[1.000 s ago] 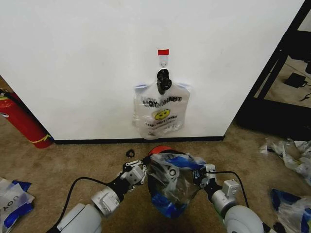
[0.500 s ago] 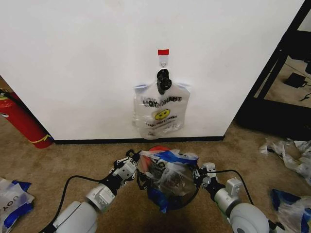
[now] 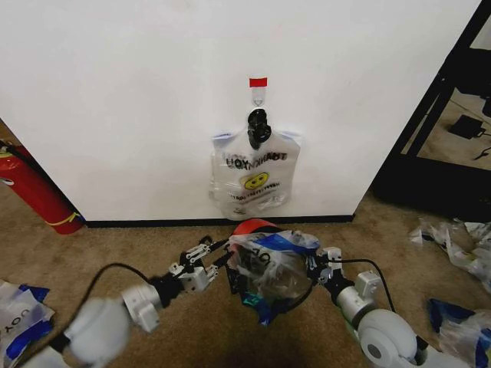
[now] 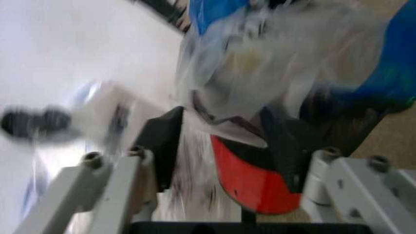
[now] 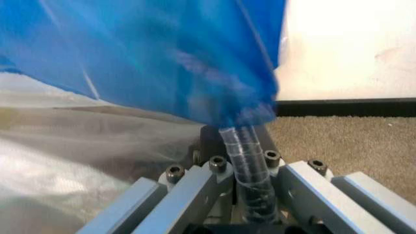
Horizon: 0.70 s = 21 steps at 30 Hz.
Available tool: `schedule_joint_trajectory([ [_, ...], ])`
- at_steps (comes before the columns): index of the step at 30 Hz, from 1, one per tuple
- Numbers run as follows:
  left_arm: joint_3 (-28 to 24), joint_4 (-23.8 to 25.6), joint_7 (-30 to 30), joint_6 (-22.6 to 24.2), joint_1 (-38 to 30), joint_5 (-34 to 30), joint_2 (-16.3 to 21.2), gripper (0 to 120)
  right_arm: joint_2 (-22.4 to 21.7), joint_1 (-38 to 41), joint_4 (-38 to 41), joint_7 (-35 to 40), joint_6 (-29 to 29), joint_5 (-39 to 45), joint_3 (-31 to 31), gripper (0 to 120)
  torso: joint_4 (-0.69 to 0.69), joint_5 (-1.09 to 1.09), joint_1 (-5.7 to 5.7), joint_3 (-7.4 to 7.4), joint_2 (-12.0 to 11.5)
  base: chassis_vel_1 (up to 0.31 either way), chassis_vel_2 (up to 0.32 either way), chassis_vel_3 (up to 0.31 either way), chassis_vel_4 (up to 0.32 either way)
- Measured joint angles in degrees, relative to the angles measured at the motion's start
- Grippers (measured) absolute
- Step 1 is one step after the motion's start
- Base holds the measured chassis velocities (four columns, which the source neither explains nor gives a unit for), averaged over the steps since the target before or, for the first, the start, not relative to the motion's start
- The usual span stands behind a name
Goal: Pick up the garbage bag from the wall and place it over the trash bin.
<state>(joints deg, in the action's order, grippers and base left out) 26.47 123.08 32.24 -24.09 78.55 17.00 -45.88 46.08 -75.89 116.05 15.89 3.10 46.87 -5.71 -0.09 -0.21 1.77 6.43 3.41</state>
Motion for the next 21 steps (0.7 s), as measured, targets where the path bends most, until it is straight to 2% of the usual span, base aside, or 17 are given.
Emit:
schedule_joint_trajectory([
  [6, -3.0, 4.1, -5.5, 3.5, 0.9, 3.9, -1.4, 73, 0.8, -0.5, -0.2, 0.8, 0.8, -1.9, 1.1, 0, 0.0, 0.0, 0.0, 0.0, 0.0, 0.0, 0.0, 0.0, 0.0],
  [10, -3.1, 6.0, -9.0, 7.2, 0.3, 13.2, -2.0, 93, 0.7, -1.0, -0.1, 1.1, 1.5, -3.1, 1.4, 0, -0.01, 0.0, 0.0, 0.0, 0.0, 0.0, 0.0, 0.0, 0.0],
  [14, -1.3, 6.8, -8.8, 10.8, 0.3, 18.1, -1.2, 99, 0.4, -1.1, 0.0, 1.3, 1.7, -3.1, 1.3, 0, 0.0, 0.01, 0.0, 0.0, 0.0, 0.0, 0.0, 0.0, 0.0],
  [16, -0.6, 6.6, -8.4, 11.6, 0.2, 18.5, -0.6, 100, 0.3, -1.1, 0.1, 1.3, 1.7, -3.1, 1.2, 0, 0.0, 0.0, 0.0, 0.0, 0.0, 0.0, 0.0, 0.0, 0.0],
  [21, -2.3, 7.6, -11.9, 11.3, 0.8, 13.8, 0.3, 100, 0.2, -1.0, 0.4, 1.7, 2.2, -3.0, 1.3, 0, -0.01, -0.01, 0.0, 0.0, 0.0, 0.0, 0.0, 0.0, 0.0],
])
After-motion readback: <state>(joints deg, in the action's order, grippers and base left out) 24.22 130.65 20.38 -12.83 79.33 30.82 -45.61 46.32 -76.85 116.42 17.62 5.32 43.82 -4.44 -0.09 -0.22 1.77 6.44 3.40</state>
